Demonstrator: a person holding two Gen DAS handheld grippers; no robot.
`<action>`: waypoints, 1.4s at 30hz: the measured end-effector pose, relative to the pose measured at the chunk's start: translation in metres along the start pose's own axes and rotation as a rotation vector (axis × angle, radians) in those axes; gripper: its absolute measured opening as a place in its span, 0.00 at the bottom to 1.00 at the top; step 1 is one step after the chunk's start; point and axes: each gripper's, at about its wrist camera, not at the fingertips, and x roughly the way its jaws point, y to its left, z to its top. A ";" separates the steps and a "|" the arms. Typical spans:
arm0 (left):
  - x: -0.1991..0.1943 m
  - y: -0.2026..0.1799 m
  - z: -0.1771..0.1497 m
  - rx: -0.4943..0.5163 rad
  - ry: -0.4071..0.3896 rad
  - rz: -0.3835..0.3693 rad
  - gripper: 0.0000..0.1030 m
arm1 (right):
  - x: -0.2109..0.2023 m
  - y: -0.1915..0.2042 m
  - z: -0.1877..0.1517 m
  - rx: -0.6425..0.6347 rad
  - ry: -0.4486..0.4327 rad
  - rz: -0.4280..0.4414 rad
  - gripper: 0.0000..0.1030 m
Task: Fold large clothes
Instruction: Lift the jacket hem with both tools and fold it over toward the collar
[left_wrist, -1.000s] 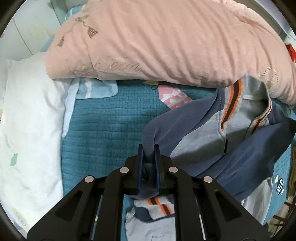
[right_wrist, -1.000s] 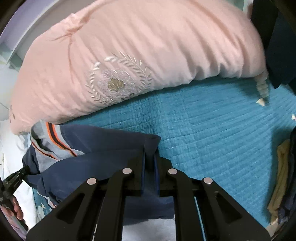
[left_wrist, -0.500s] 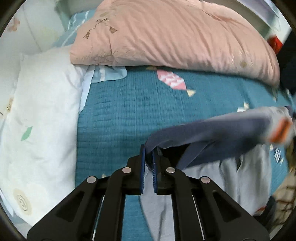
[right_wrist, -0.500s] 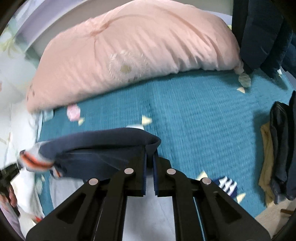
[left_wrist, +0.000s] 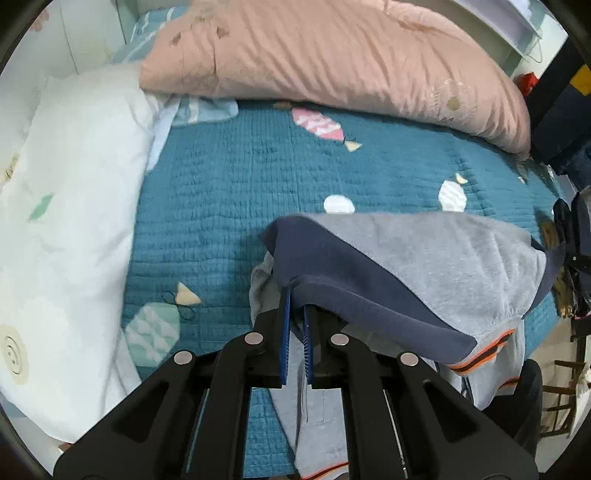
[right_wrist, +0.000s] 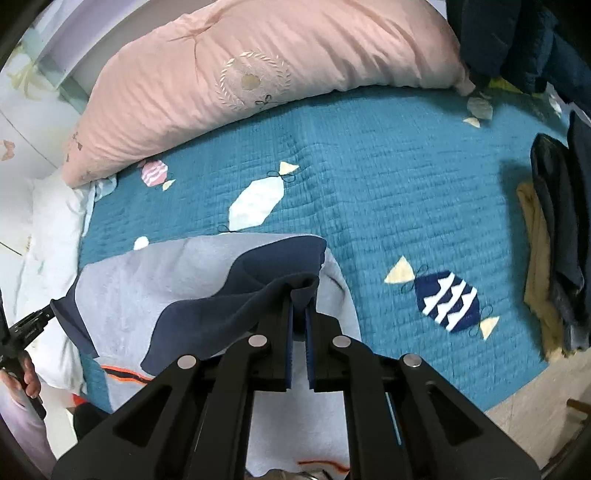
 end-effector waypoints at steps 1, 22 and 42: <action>-0.009 0.000 0.000 -0.001 -0.014 -0.005 0.06 | -0.005 0.002 -0.001 -0.005 -0.010 0.001 0.05; 0.040 -0.008 -0.156 -0.018 0.174 -0.005 0.07 | 0.061 -0.012 -0.145 -0.109 0.277 -0.177 0.10; 0.013 -0.039 -0.127 -0.049 0.124 -0.149 0.56 | 0.032 0.025 -0.114 -0.104 0.190 -0.098 0.24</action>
